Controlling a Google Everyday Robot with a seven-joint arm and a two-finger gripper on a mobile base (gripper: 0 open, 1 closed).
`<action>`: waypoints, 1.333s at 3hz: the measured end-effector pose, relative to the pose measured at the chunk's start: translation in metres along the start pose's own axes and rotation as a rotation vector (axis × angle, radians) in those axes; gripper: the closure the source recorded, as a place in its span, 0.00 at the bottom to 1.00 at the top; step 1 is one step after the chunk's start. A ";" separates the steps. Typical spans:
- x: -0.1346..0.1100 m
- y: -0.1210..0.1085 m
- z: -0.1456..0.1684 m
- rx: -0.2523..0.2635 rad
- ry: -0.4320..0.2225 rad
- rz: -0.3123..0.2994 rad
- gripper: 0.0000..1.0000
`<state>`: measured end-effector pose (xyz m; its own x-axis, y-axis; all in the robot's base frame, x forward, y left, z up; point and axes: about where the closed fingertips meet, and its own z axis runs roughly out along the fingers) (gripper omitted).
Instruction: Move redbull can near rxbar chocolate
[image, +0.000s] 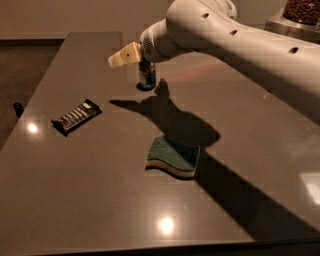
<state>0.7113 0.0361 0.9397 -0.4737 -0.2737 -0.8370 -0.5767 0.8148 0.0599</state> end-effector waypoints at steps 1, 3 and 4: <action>0.000 -0.011 0.007 0.019 -0.007 0.011 0.25; -0.004 -0.010 0.004 0.006 -0.042 0.028 0.72; -0.004 -0.001 -0.012 -0.022 -0.079 0.036 0.95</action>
Offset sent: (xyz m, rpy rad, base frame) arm 0.0205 -0.0100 -0.0070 0.0244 -0.0111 -0.0424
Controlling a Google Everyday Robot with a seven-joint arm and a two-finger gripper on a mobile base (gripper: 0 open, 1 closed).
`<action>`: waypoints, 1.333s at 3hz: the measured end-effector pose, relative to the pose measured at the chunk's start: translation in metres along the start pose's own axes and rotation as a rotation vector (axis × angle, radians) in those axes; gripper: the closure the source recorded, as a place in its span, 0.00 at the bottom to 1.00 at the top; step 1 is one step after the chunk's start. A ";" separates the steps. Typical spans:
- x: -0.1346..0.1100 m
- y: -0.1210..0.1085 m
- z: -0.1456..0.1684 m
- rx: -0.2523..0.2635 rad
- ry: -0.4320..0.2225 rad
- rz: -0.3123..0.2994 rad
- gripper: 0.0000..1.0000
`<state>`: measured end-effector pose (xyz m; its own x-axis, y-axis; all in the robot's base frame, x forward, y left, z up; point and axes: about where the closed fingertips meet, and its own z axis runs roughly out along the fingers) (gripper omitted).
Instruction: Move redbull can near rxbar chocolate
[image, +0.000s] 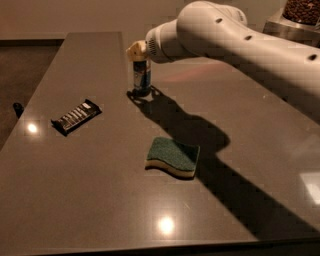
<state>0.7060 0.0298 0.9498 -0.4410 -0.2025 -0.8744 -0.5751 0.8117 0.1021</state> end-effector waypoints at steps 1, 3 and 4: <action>0.003 0.037 -0.024 -0.092 -0.027 -0.024 1.00; 0.001 0.121 -0.019 -0.282 -0.027 -0.132 1.00; 0.004 0.148 0.000 -0.334 -0.012 -0.181 1.00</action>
Offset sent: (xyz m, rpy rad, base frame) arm -0.1027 0.0854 0.0204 0.0622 -0.0392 0.3388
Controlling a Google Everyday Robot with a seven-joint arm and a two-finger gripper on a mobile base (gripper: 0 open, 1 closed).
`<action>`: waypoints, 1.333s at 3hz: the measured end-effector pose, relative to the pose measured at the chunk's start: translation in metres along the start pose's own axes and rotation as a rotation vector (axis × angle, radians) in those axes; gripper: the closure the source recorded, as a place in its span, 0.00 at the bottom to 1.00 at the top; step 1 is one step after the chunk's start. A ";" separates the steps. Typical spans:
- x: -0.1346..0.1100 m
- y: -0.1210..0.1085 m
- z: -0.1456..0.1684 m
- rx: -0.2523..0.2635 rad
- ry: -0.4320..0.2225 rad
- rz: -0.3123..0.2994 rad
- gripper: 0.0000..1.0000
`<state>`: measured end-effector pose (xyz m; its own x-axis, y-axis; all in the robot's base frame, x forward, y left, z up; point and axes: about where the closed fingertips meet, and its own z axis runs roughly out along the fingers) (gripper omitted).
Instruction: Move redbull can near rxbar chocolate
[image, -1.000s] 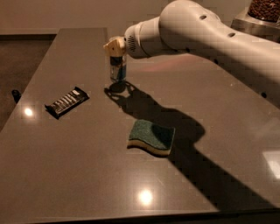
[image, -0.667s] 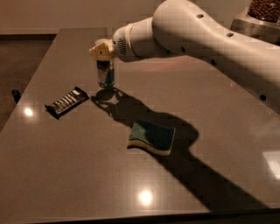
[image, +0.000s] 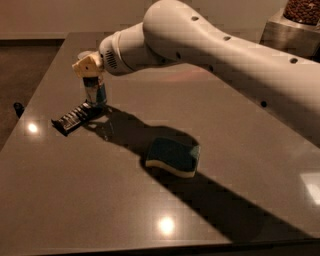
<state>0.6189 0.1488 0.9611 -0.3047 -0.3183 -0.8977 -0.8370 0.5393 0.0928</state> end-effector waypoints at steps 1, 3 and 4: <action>0.003 -0.005 0.003 0.010 0.002 -0.003 1.00; 0.010 -0.017 0.003 0.050 -0.003 0.002 0.83; 0.016 -0.018 0.006 0.069 -0.011 -0.008 0.52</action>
Offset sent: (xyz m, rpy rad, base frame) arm 0.0190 -0.0183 -0.0128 -0.0060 -0.0135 -0.0645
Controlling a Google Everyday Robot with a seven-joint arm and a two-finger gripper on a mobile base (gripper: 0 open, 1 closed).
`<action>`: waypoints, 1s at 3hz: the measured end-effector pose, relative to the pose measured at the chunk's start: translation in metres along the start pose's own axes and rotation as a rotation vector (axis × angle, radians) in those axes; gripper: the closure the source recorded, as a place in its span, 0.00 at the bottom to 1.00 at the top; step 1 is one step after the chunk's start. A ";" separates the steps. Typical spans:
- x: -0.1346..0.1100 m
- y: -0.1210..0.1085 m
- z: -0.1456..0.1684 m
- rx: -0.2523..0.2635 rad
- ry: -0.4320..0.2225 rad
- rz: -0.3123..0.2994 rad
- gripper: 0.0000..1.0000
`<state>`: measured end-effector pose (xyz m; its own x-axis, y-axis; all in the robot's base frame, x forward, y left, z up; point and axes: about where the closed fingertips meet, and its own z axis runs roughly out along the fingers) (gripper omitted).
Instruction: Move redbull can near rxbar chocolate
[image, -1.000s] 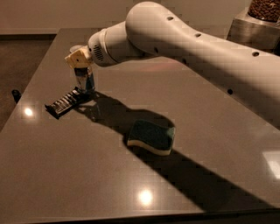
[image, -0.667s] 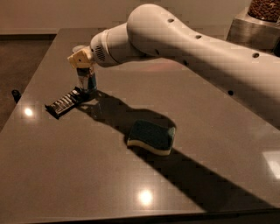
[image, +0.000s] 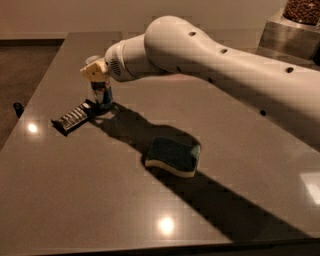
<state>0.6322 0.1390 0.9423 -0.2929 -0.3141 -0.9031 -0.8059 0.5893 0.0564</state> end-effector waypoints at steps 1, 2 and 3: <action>0.004 0.002 0.003 0.009 -0.004 -0.011 0.20; 0.008 0.004 0.004 0.012 -0.002 -0.017 0.00; 0.008 0.004 0.004 0.012 -0.002 -0.017 0.00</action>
Offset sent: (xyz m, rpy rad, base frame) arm -0.0019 -0.0009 -0.0134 -0.0126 -0.0192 -0.0109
